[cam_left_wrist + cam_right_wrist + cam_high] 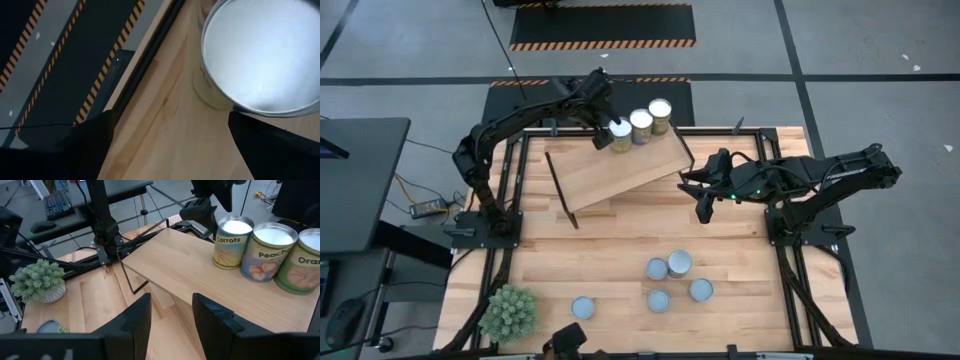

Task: Pick and place cans onto a shelf
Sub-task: Put the canned carrots on the shelf, then put the large canned peas on the shelf

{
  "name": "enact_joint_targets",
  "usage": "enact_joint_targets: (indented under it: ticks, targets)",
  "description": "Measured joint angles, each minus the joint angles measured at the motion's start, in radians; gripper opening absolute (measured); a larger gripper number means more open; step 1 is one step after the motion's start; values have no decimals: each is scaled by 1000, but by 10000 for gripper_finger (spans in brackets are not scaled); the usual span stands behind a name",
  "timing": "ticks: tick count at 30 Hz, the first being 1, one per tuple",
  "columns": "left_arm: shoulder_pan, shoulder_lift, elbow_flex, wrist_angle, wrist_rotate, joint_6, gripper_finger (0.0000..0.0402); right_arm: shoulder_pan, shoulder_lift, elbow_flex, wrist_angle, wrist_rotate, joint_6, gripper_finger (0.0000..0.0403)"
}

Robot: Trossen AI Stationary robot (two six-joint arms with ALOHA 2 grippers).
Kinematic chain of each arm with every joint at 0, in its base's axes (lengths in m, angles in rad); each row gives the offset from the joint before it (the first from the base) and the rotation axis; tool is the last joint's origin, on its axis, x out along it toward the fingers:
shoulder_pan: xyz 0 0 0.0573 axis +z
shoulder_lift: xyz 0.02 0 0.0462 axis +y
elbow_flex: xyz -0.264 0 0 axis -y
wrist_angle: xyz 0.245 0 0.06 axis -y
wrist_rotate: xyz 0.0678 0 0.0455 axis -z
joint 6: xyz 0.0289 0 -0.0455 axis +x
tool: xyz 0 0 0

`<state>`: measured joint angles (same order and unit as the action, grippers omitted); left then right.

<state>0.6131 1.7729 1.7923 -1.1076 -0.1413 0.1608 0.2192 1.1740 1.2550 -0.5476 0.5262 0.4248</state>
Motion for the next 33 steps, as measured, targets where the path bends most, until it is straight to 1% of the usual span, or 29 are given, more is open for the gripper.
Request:
enact_joint_targets:
  ticks: [7, 15, 18, 21, 25, 27, 30, 33]
  targets:
    - [1, -7, 1, -63, -6, 14, 395, 0, 0, 0, 1, 0, 2, 151]
    - [-7, -57, 1, -143, -8, 7, 395, 0, 0, 0, 1, 0, -7, 151]
    - [-20, -88, 1, -175, 14, -36, 393, 0, 0, 0, 0, 0, -8, 151]
    - [-48, -131, 1, -189, 72, -110, 380, 0, 0, 0, -5, -1, -9, 151]
    - [-137, -197, 1, -190, 175, -191, 353, 0, 3, 0, -14, -23, -9, 151]
    - [-202, -224, 2, -193, 203, -209, 341, 0, 3, 0, -14, -30, -9, 151]
    - [-305, -257, 2, -209, 220, -235, 326, 0, 3, 0, -14, -41, -14, 151]
    - [-407, -274, 2, -214, 220, -291, 316, 0, 3, 0, -13, -88, -17, 151]
